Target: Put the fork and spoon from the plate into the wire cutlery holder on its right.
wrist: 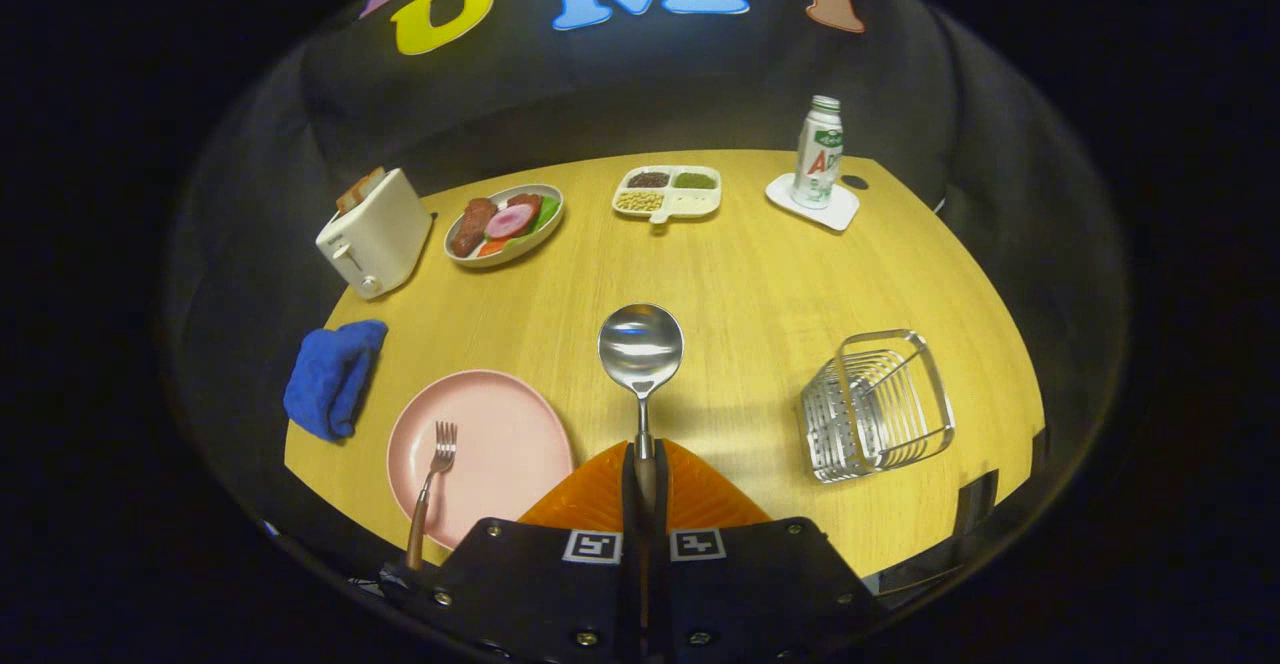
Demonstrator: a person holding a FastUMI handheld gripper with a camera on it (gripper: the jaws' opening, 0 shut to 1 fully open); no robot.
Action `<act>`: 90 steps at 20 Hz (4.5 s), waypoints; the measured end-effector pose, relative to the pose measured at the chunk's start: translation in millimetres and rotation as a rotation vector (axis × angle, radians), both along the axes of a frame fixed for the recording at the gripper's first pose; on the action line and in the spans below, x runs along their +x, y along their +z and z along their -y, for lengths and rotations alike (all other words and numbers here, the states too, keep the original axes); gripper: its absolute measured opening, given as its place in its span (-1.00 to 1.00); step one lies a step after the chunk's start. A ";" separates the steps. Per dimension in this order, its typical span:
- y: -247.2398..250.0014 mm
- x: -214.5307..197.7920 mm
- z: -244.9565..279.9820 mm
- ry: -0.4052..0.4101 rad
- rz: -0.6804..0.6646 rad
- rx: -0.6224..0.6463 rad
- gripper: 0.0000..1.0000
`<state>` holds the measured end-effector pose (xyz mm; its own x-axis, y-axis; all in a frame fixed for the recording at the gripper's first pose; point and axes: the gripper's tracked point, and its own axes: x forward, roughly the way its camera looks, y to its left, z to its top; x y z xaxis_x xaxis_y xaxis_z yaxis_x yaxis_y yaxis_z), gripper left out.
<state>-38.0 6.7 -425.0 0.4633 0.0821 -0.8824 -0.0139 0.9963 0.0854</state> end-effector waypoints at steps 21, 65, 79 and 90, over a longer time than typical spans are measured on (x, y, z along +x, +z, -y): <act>-1.1 -27.7 131.7 -0.190 -0.176 -0.091 -0.88; 30.0 -6.2 -87.0 0.111 0.021 0.067 0.87; -49.2 -59.4 -204.3 0.257 -0.161 0.052 0.84; -88.4 -78.6 -211.6 0.297 -0.263 -0.029 0.21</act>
